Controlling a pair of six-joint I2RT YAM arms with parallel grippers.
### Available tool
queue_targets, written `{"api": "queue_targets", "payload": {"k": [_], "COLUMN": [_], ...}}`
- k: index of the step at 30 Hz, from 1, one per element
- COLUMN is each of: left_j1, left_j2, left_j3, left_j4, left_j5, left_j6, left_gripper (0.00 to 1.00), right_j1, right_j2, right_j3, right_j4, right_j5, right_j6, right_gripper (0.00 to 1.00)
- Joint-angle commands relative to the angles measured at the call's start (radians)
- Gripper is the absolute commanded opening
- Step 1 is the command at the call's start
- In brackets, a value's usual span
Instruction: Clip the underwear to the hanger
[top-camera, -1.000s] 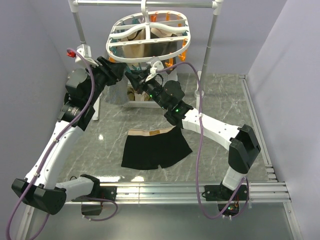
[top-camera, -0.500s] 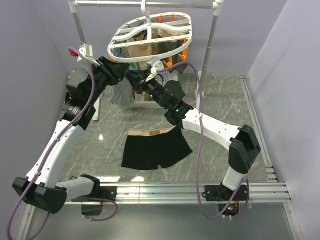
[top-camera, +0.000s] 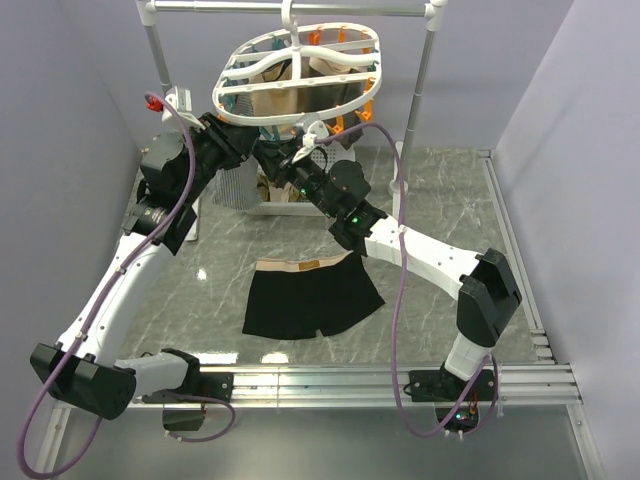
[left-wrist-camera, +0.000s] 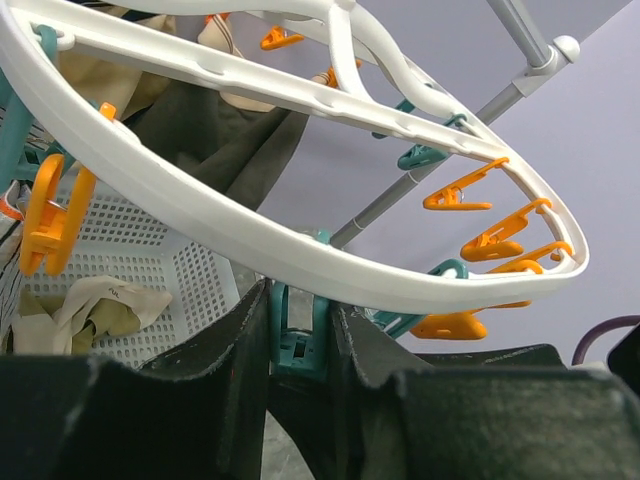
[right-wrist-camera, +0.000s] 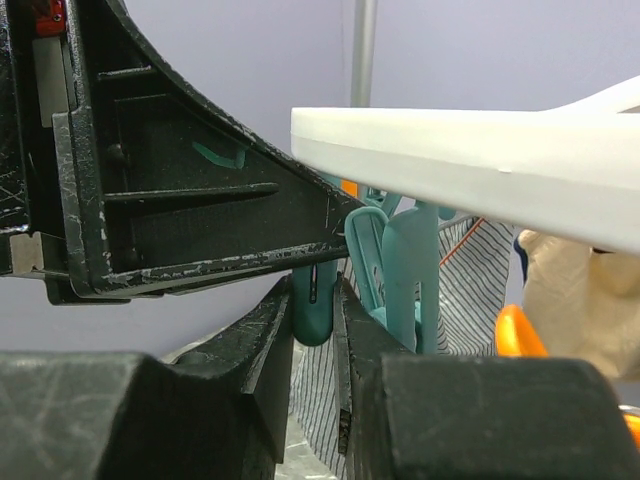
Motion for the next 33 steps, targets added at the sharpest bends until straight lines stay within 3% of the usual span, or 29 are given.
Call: {"api": "queue_targets", "payload": {"k": [1, 4, 10, 13, 16, 17, 18, 19, 20, 22, 29, 33], "left_j1": [0.012, 0.017, 0.017, 0.017, 0.018, 0.018, 0.018, 0.018, 0.018, 0.018, 0.018, 0.018], "left_j2": [-0.011, -0.020, -0.024, -0.028, -0.035, -0.035, -0.037, -0.035, -0.035, -0.037, -0.038, -0.032], "left_j3": [0.026, 0.019, 0.019, 0.013, 0.000, 0.000, 0.000, -0.001, 0.000, -0.003, -0.014, -0.010], "left_j4": [0.038, 0.049, 0.066, 0.077, 0.104, 0.110, 0.111, 0.109, 0.101, 0.101, 0.104, 0.103], "left_j5": [-0.010, -0.012, -0.006, 0.006, 0.019, 0.025, 0.026, 0.029, 0.028, 0.029, 0.031, 0.031], "left_j6": [-0.022, -0.021, -0.014, -0.010, -0.002, 0.001, 0.002, 0.008, 0.012, 0.018, 0.029, 0.033], "left_gripper": [0.28, 0.33, 0.31, 0.19, 0.01, 0.00, 0.00, 0.00, 0.00, 0.00, 0.00, 0.00], "right_j1": [0.001, -0.001, -0.001, 0.001, 0.001, 0.001, 0.001, -0.001, -0.001, -0.005, -0.031, -0.053], "right_j2": [-0.029, -0.032, -0.035, -0.035, -0.037, -0.040, -0.046, -0.051, -0.058, -0.090, -0.227, -0.265], "right_j3": [-0.007, -0.014, -0.027, -0.027, -0.031, -0.036, -0.040, -0.051, -0.071, -0.094, -0.286, -0.315], "right_j4": [0.036, 0.036, 0.032, 0.029, 0.029, 0.028, 0.023, 0.023, 0.022, 0.003, -0.084, -0.234], "right_j5": [-0.009, -0.012, -0.015, -0.019, -0.016, -0.012, -0.008, -0.006, -0.009, -0.032, -0.139, -0.269], "right_j6": [0.003, 0.003, 0.015, 0.013, 0.010, 0.009, 0.009, 0.007, 0.003, -0.005, -0.076, -0.083], "right_gripper": [0.00, 0.00, 0.00, 0.00, 0.00, 0.05, 0.17, 0.31, 0.52, 0.62, 0.64, 0.58]}}
